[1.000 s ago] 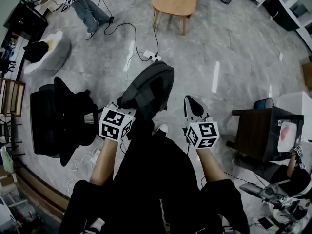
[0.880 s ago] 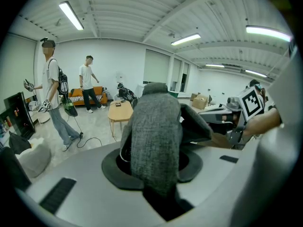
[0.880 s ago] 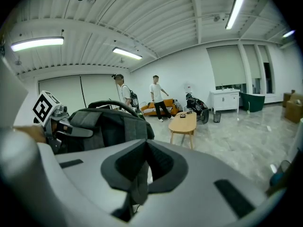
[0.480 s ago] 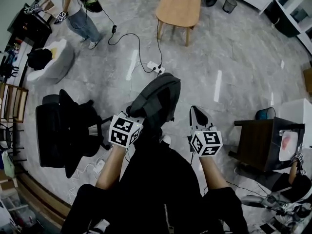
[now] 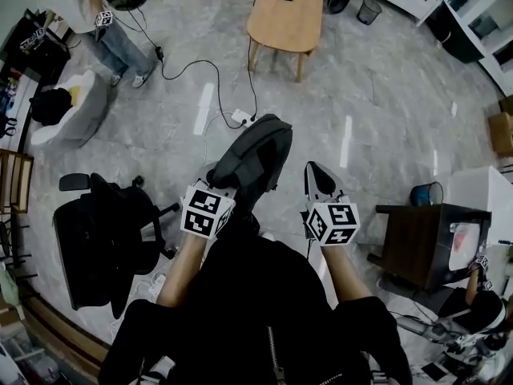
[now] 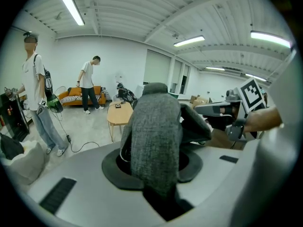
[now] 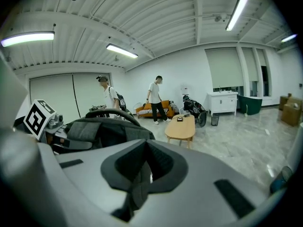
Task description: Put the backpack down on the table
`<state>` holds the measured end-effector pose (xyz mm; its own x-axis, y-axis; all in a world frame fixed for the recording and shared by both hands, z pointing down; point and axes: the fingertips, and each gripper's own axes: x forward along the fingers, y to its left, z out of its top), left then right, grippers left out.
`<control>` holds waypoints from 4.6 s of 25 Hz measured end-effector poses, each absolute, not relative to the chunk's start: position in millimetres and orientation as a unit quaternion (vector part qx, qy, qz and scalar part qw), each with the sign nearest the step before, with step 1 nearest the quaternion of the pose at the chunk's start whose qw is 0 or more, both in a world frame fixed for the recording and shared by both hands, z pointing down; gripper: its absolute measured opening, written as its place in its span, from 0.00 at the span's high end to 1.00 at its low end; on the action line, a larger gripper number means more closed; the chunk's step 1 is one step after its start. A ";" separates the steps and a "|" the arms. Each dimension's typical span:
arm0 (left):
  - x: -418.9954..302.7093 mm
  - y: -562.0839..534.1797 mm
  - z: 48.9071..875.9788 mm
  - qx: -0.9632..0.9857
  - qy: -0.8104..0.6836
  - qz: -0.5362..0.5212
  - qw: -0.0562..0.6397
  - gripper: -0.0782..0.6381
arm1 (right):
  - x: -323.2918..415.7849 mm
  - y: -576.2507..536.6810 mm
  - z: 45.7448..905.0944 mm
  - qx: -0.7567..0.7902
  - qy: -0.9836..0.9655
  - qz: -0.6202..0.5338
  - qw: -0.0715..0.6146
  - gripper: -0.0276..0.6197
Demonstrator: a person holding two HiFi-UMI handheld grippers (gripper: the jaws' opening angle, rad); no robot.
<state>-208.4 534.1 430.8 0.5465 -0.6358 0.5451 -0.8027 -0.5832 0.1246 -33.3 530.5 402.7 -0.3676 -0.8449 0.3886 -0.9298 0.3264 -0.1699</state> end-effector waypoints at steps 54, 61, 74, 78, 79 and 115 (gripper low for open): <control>-142.2 242.2 445.5 0.833 -0.453 0.244 0.205 0.74 | 58.4 222.9 429.3 0.511 -0.826 0.203 0.122 0.94; -132.7 205.2 429.8 0.828 -0.472 0.220 0.209 0.74 | 88.7 203.9 429.2 0.523 -0.818 0.208 0.115 0.94; -102.1 129.3 454.5 0.831 -0.446 0.254 0.215 0.74 | 110.6 134.7 444.4 0.531 -0.807 0.221 0.130 0.94; -101.1 97.7 463.0 0.832 -0.442 0.241 0.232 0.74 | 99.7 92.2 442.7 0.521 -0.813 0.218 0.140 0.94; -100.6 88.2 463.2 0.833 -0.441 0.237 0.234 0.74 | 96.6 80.3 442.1 0.518 -0.815 0.217 0.143 0.94; -63.9 -209.5 459.9 0.807 -0.487 0.231 0.242 0.74 | 130.3 -262.7 438.8 0.448 -0.857 0.205 0.155 0.94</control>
